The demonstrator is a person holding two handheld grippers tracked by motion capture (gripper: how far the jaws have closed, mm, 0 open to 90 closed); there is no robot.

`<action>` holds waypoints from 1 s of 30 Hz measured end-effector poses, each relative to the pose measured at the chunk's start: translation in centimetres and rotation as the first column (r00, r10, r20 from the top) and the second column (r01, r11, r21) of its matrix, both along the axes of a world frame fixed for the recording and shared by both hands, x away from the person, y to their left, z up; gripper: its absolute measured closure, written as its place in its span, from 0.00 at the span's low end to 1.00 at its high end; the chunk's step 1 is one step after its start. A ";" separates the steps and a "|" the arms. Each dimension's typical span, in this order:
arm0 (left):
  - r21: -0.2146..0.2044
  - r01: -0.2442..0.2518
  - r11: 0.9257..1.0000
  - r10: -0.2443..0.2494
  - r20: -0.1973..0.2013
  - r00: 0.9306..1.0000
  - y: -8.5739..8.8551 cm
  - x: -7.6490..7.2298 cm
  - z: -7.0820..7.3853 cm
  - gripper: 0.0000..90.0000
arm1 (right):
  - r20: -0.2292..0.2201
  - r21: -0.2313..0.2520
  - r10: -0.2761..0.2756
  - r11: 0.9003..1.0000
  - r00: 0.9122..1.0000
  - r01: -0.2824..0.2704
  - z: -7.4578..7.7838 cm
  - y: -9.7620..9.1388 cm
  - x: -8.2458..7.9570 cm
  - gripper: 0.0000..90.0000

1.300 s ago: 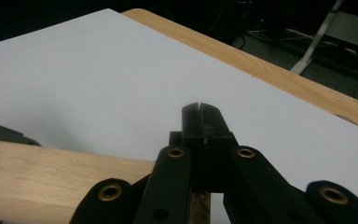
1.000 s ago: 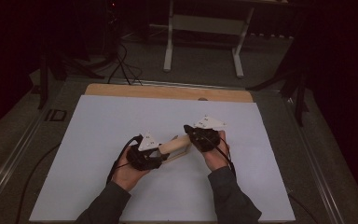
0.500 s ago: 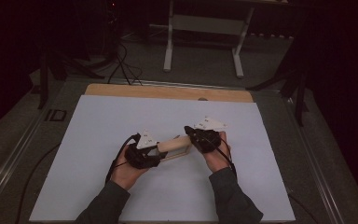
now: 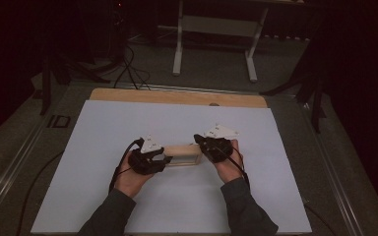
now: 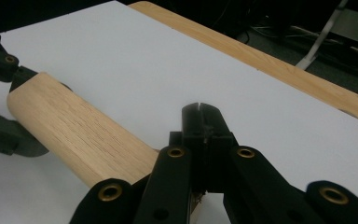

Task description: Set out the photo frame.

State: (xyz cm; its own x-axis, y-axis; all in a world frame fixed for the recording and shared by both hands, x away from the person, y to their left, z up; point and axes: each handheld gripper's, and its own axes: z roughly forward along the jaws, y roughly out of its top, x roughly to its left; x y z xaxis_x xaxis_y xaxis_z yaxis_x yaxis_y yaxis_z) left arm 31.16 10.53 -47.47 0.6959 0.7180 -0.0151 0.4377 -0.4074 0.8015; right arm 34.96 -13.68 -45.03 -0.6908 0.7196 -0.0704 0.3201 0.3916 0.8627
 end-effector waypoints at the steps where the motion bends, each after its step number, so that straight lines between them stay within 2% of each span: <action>1: 0.001 0.003 1.000 -0.003 0.002 1.000 0.0 0.0 0.0 0.62 | 0.001 -0.003 0.001 1.000 1.000 -0.001 0.0 0.0 0.0 1.00; 13: 0.008 0.009 1.000 -0.009 0.012 1.000 -0.1 0.1 -0.1 0.61 | 0.013 0.015 0.022 1.000 1.000 -0.023 0.5 -0.3 -0.4 0.87; 20: 0.007 0.007 1.000 -0.007 0.013 1.000 -0.1 0.1 -0.1 0.61 | 0.034 0.042 0.060 0.997 0.998 -0.062 1.1 -0.9 -1.3 0.69; 26: 0.007 0.005 1.000 -0.005 0.013 1.000 -0.2 0.1 -0.1 0.61 | 0.026 0.064 0.083 0.994 0.996 -0.085 1.0 -2.0 -2.0 0.59; 30: 0.011 0.007 1.000 -0.007 0.014 1.000 -0.2 0.1 -0.2 0.60 | 0.011 0.062 0.093 0.994 0.996 -0.094 0.8 -2.6 -2.4 0.53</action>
State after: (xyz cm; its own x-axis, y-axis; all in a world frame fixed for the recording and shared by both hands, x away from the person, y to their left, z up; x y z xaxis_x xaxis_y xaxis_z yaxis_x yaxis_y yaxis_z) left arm 31.25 10.34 -47.63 0.7008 0.7134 0.0021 0.4239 -0.4188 0.8030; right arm 32.60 -16.26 -44.27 -0.7549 0.6550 -0.0333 0.2773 0.3647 0.8889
